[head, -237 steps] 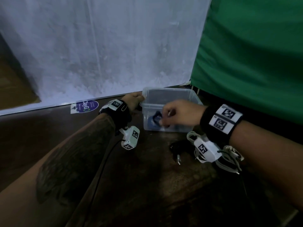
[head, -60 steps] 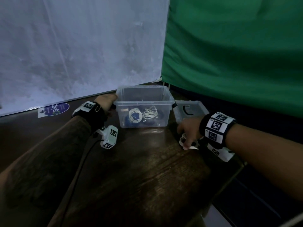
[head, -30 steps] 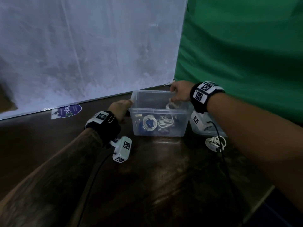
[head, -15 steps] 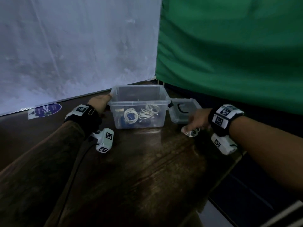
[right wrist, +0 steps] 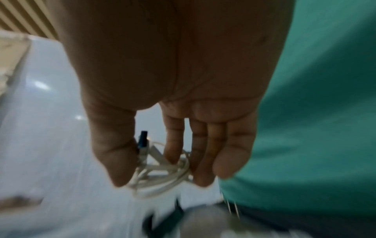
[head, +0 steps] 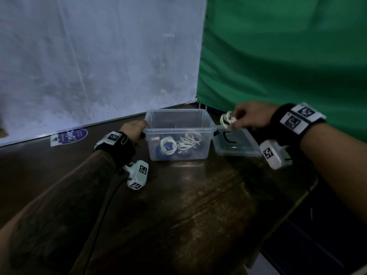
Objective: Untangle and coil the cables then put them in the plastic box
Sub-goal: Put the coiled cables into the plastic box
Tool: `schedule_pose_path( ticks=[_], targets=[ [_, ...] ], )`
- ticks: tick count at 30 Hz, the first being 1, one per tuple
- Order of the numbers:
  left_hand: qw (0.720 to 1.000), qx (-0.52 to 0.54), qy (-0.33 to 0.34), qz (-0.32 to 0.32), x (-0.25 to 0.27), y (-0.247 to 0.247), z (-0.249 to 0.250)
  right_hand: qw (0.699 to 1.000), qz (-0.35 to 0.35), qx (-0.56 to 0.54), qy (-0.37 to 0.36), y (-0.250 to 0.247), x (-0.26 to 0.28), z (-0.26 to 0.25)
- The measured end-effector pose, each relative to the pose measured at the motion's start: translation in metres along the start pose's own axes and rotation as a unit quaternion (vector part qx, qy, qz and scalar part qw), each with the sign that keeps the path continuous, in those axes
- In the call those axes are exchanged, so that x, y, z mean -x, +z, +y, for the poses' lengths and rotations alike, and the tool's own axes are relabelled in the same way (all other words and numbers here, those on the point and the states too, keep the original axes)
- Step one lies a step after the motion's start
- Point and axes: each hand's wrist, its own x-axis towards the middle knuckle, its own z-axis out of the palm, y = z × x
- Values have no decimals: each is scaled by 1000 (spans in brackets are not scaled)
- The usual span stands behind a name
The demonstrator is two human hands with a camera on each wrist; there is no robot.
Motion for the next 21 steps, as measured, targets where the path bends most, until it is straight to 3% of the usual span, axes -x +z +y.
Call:
schedule_pose_path(
  ticks=[4,12,16,21],
  targets=[
    [999,32,4,8,0,2,-3,995,75,38,-45,-14,-34,-37],
    [997,63,23,38,-7,9,-11,989,-2,112,-100,45,-111,-105],
    [998,42,40,38,-13,9,-13,993,1,46,-105,46,-119,-98],
    [996,28,60,51,-16,12,-16,983,136,-56,-106,20,-94,-38]
  ],
)
